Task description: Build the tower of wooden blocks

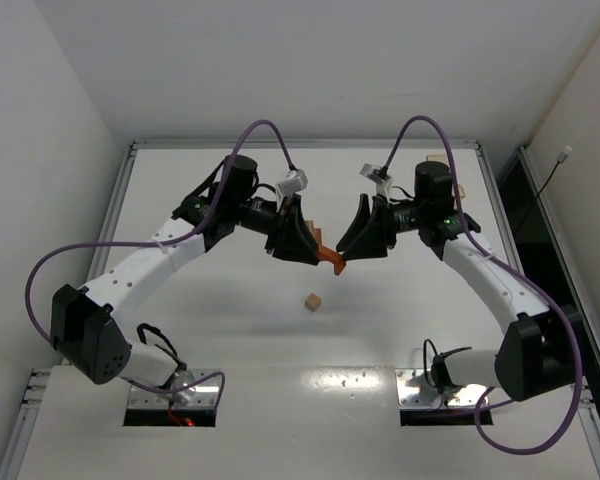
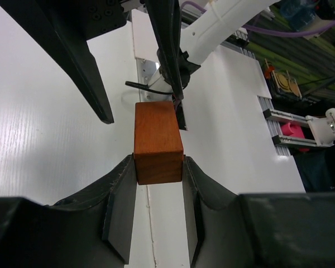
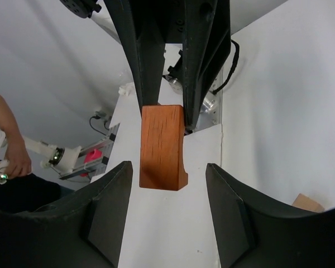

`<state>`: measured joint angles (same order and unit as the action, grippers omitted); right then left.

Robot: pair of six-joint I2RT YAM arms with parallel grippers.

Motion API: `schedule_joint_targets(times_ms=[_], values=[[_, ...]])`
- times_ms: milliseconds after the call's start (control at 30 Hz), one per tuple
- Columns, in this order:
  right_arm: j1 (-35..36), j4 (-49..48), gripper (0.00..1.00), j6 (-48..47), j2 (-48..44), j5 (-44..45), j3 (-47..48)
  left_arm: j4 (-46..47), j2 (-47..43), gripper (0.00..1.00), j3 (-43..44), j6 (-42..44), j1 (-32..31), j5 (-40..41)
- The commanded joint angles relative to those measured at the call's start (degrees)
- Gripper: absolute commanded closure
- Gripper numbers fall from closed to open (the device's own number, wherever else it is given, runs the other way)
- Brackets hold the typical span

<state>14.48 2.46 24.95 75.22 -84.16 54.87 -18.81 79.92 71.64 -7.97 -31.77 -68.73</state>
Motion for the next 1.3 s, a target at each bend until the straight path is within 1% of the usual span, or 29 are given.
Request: schedule_joint_targets(times_ms=[0, 133, 300, 367, 400, 567, 600, 700, 733, 767, 833, 867, 900, 933, 1000, 1033, 1067, 1133, 1267], values=[[1.2, -3.4, 0.49, -0.3, 0.3, -6.3, 0.2, 2.5, 0.8, 1.0, 2.4, 0.3, 0.6, -1.2], [2.5, -4.0, 0.5, -0.3, 0.8, -6.3, 0.2, 4.5, 1.3, 1.0, 2.4, -0.9, 0.6, -1.2], [3.1, -4.5, 0.59, -0.3, 1.3, -6.8, 0.2, 6.5, 1.8, 1.0, 1.8, -2.2, 0.6, -1.2], [3.6, -5.0, 0.63, -0.3, 1.3, -6.8, 0.2, 6.5, 2.3, 1.0, 1.8, -2.8, 0.6, -1.2], [3.6, -5.0, 0.68, -0.3, 1.3, -6.8, 0.2, 6.5, 2.3, 1.0, 2.4, -2.8, 0.6, -1.2], [3.6, -6.7, 0.79, 0.8, 1.9, -7.3, -0.8, 7.2, 2.9, 1.0, 2.4, -3.3, 0.6, -1.8], [3.6, -6.7, 0.85, 0.8, 1.9, -7.3, -0.8, 7.8, 3.4, 1.0, 2.4, -3.3, 0.6, -1.8], [3.6, -8.3, 0.94, 1.4, 1.9, -7.3, -1.3, 8.3, 3.4, 1.0, 2.4, -4.5, 0.6, -1.8], [3.6, -8.9, 0.98, 2.1, 1.9, -7.3, -1.3, 9.2, 3.4, 1.0, 2.4, -4.5, 0.6, -1.8], [3.6, -9.5, 1.0, 2.8, 1.9, -7.3, -1.3, 9.2, 3.9, 1.0, 2.4, -5.2, 0.6, -1.8], [3.6, -10.1, 1.0, 2.8, 1.9, -7.3, -1.3, 9.8, 4.4, 1.0, 2.4, -6.0, 0.6, -1.8], [3.6, -10.6, 1.0, 2.8, 2.4, -7.3, -1.9, 9.8, 4.5, 0.85, 2.4, -6.6, 0.6, -1.8], [3.6, -10.6, 1.0, 2.8, 2.4, -7.3, -1.9, 9.8, 4.5, 0.78, 2.4, -7.1, 0.6, -0.9], [3.6, -10.6, 1.0, 2.8, 2.4, -7.3, -1.9, 9.8, 4.5, 0.65, 2.4, -7.2, 0.6, -0.4], [3.6, -10.6, 1.0, 2.8, 2.4, -6.8, -1.9, 9.8, 4.5, 0.5, 2.4, -7.7, 0.6, 1.3], [3.6, -10.6, 1.0, 2.8, 2.4, -6.8, -1.9, 9.8, 3.8, 0.45, 2.4, -7.7, 0.6, 2.2], [3.6, -11.2, 1.0, 2.8, 2.4, -6.8, -2.4, 9.8, 3.8, 0.33, 1.7, -7.7, 0.6, 3.3], [3.6, -11.2, 1.0, 2.8, 2.4, -6.8, -3.0, 9.8, 1.6, 0.18, 0.8, -8.4, 0.6, 6.3], [3.1, -11.9, 1.0, 2.8, 2.9, -6.1, -4.3, 10.5, -1.7, 0.15, -1.3, -9.0, 1.1, 11.0]])
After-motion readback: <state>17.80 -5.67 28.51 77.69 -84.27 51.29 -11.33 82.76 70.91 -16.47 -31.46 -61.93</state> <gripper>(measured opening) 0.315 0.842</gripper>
